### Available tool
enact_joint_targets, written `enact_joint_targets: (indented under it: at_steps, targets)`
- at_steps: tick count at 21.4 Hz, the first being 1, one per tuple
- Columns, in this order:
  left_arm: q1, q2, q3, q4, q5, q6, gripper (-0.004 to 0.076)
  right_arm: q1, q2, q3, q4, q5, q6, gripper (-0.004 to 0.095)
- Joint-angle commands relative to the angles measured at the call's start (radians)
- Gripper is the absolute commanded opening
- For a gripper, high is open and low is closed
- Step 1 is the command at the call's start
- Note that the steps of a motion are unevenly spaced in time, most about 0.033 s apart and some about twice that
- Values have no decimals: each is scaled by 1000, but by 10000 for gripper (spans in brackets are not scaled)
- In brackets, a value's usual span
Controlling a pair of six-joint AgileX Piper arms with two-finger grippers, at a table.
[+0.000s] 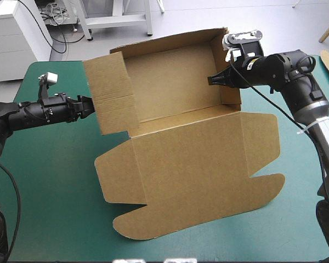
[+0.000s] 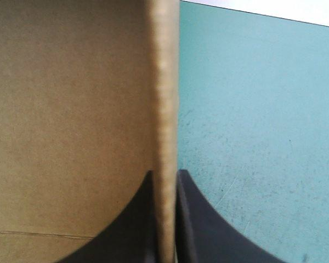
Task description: Fold the box
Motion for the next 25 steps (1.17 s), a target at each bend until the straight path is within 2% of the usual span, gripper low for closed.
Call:
enact_joint_targets:
  at_steps: [1,10,14,16,17,18,19,20,21,25]
  targets:
    - [-39,-63,-23,-145,81,16,565,-3,-35,-31,-9,-73,18,-2]
    - [-201,-98,-76,-199,77,17,565,-3,-35,-31,-41,-68,32,-1]
    - [-205,-98,-76,-197,70,17,565,11,-35,-31,-43,-53,32,0]
    - [-205,-98,-79,-197,74,20,565,49,-35,-31,-78,-38,42,0]
    - [-210,-98,-89,-165,74,-5,565,80,-35,-31,-135,-51,86,0]
    - [-222,-103,-101,-112,49,-51,565,99,-35,-31,-183,-64,129,0]
    - [-253,-117,-132,10,-32,-166,565,131,-35,-31,-268,-71,188,0]
    - [-285,-124,-155,131,-92,-248,565,148,-35,-31,-304,-71,207,0]
    - [-340,-145,-181,309,-193,-396,565,172,-35,-31,-348,-69,234,0]
    - [-458,-185,-219,626,-354,-708,565,188,-35,-31,-363,-71,263,0]
